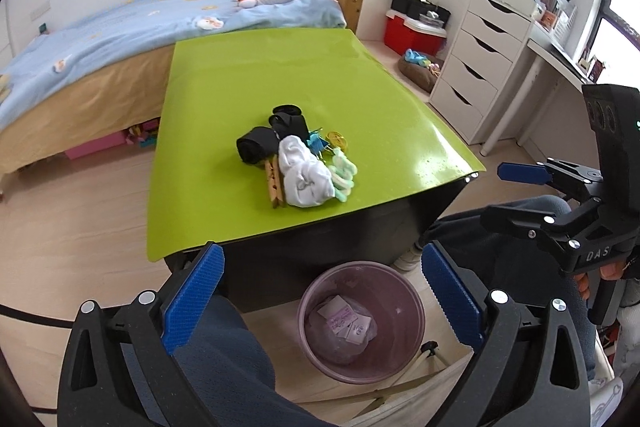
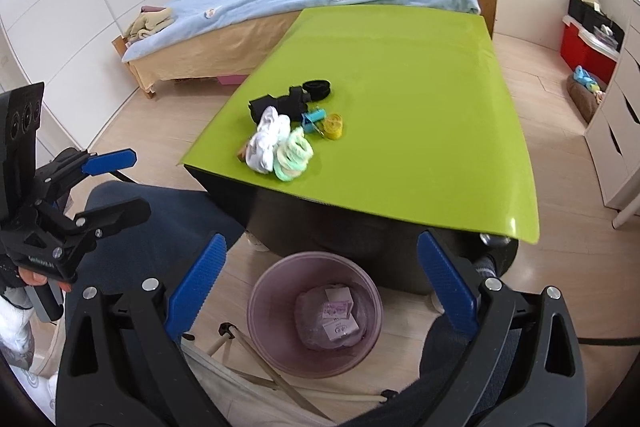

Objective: Collect trash
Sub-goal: 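Grasp the green sock with the right tool while the left tool reaches the black ring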

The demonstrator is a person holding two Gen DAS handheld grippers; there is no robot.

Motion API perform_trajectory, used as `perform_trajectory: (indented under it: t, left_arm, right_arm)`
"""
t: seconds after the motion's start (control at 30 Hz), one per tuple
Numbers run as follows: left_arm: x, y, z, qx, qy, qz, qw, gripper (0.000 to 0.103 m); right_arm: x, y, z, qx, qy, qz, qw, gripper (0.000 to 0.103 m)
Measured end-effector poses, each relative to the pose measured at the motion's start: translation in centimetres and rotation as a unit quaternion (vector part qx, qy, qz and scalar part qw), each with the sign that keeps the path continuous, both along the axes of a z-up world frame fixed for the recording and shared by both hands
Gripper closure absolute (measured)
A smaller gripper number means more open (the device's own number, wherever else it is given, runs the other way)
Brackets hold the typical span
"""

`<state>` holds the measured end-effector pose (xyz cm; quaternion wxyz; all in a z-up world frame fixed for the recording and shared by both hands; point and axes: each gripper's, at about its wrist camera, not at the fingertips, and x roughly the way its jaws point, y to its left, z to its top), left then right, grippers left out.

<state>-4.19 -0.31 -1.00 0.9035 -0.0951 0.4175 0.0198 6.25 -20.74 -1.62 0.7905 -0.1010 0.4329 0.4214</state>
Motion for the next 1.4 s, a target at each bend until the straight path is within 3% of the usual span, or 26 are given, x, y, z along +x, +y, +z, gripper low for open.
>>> perform_trajectory:
  t: [0.43,0.6,0.77,0.83,0.9,0.93,1.13,1.17,1.4]
  left_arm:
    - [0.2,1.4,0.7,-0.006,-0.010,0.014,0.9998,0.008]
    - [0.0,2.2,0.8,-0.009,-0.013,0.024,0.9996,0.008]
    - [0.0,3.1,0.7,-0.013,-0.011,0.031,0.9994,0.008]
    - [0.0,3.3,0.7,-0.015,-0.011,0.033,0.9993,0.008]
    - [0.1,3.5,0.7,-0.016,-0.010,0.036,0.9992,0.008]
    - [0.1,3.6,0.6,-0.016,-0.010,0.037,0.9992,0.008]
    - [0.5,4.0,0.4,-0.015,-0.008,0.036,0.9992,0.008]
    - [0.7,4.0,0.5,-0.015,-0.008,0.035,0.9992,0.008]
    - [3.1,4.4,1.0,-0.014,-0.010,0.028,0.9995,0.008]
  right_arm:
    - [4.4,8.2,-1.7,-0.052,-0.025,0.069,0.996,0.010]
    - [5.7,10.5,-3.5,-0.074,-0.015,0.090,0.993,0.031]
    - [6.2,11.9,-5.0,-0.081,0.001,0.113,0.990,0.041]
    - [6.4,12.3,-5.3,-0.082,0.006,0.117,0.990,0.051]
    - [6.5,12.4,-5.6,-0.081,0.011,0.122,0.989,0.070]
    - [6.5,12.4,-5.6,-0.079,0.013,0.124,0.989,0.074]
    - [6.3,11.6,-4.9,-0.067,0.011,0.113,0.991,0.083]
    - [6.3,11.3,-4.7,-0.064,0.011,0.109,0.992,0.092]
    - [6.7,8.9,-2.9,-0.038,0.011,0.065,0.997,0.092]
